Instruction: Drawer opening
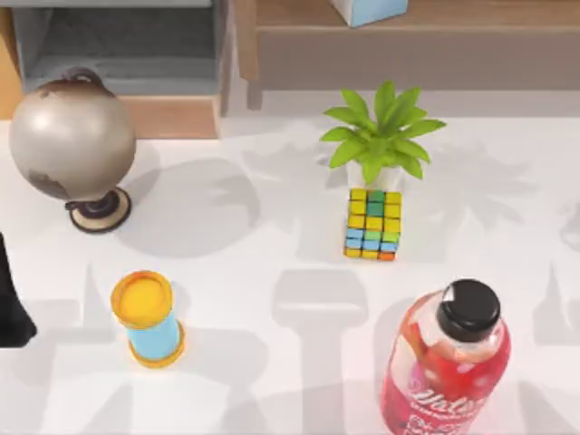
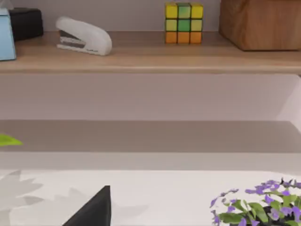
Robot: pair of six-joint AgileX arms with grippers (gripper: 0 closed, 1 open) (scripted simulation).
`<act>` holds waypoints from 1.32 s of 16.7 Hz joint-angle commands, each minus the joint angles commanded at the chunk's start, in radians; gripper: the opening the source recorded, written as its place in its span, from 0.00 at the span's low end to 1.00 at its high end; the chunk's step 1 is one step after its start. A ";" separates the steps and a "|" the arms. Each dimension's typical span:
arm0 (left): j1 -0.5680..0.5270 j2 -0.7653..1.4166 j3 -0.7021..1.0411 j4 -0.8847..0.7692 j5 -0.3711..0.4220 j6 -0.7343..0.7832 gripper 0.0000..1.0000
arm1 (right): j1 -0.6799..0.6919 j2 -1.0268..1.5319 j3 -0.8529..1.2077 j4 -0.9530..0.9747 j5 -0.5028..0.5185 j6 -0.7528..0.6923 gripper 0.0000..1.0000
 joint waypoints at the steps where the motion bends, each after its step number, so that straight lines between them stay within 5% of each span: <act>1: 0.000 0.000 0.000 0.000 0.000 0.000 1.00 | 0.000 0.000 0.000 0.000 0.000 0.000 1.00; 5: -0.066 0.069 0.039 0.053 -0.066 0.003 1.00 | 0.000 0.000 0.000 0.000 0.000 0.000 1.00; 17: -0.680 0.894 0.373 0.523 -0.671 0.017 1.00 | 0.000 0.000 0.000 0.000 0.000 0.000 1.00; 22: -0.806 1.053 0.445 0.622 -0.798 0.020 1.00 | 0.000 0.000 0.000 0.000 0.000 0.000 1.00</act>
